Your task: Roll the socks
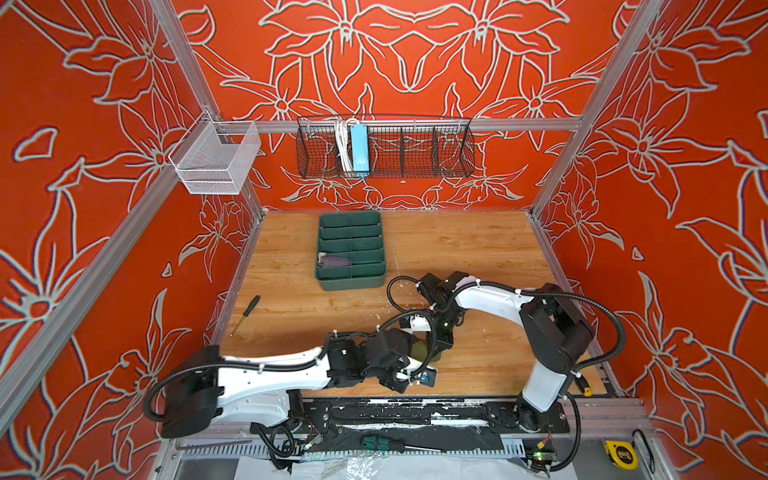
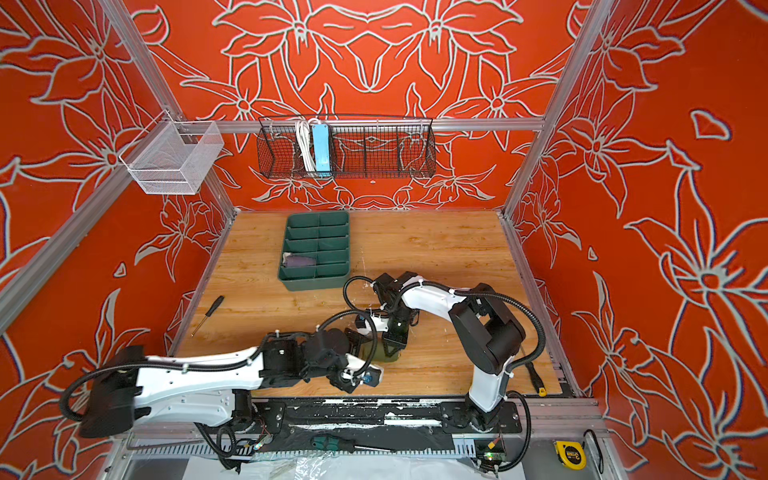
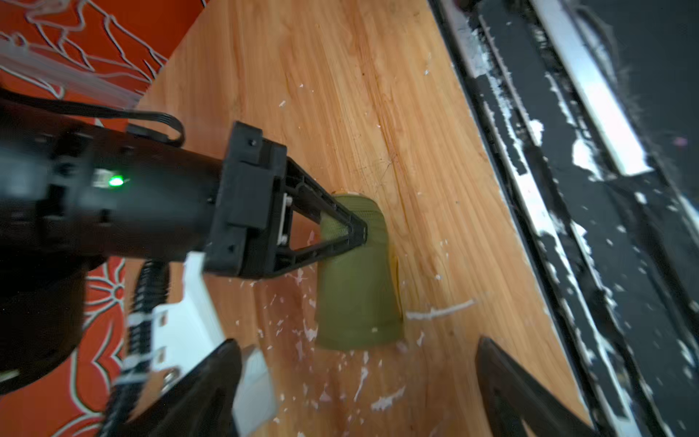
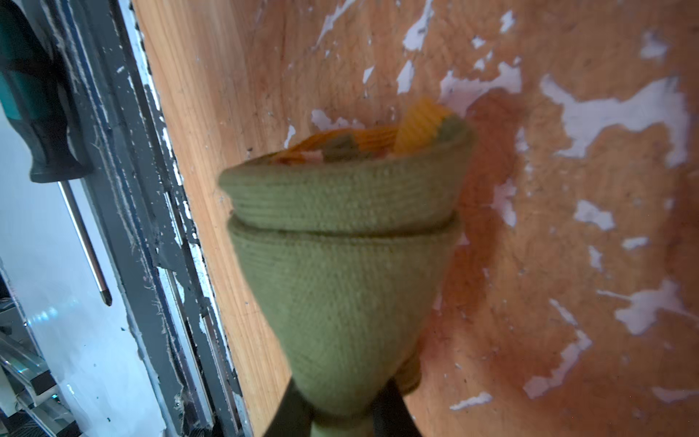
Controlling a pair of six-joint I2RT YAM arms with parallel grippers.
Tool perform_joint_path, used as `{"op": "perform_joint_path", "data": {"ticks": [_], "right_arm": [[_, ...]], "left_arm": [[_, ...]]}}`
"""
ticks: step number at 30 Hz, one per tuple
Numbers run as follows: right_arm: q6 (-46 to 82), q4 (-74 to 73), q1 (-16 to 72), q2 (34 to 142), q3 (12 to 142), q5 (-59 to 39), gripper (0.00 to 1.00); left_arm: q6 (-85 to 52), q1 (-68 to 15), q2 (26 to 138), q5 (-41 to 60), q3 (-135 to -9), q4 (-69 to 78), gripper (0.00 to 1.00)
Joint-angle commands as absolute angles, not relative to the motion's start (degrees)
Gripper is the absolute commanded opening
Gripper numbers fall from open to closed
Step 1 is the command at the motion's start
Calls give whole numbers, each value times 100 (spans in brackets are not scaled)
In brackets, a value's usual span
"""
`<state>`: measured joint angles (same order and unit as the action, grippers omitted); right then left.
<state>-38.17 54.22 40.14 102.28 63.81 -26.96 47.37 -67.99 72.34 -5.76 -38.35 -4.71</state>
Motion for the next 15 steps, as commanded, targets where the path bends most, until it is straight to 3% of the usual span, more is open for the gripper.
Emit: {"op": "perform_joint_path", "data": {"ticks": [1, 7, 15], "right_arm": [[-4006, 5713, 4061, 10543, 6095, -2470, 0], [-4006, 5660, 4042, 10475, 6052, -2529, 0], [-4017, 5634, 4034, 10355, 6012, -2558, 0]], "left_arm": [[4309, -6838, 7910, -1245, -3806, 874, 93], [4273, -6675, 8922, -1445, -4218, 634, 82], [4357, -6384, 9825, -1553, -4582, 317, 60]]}}
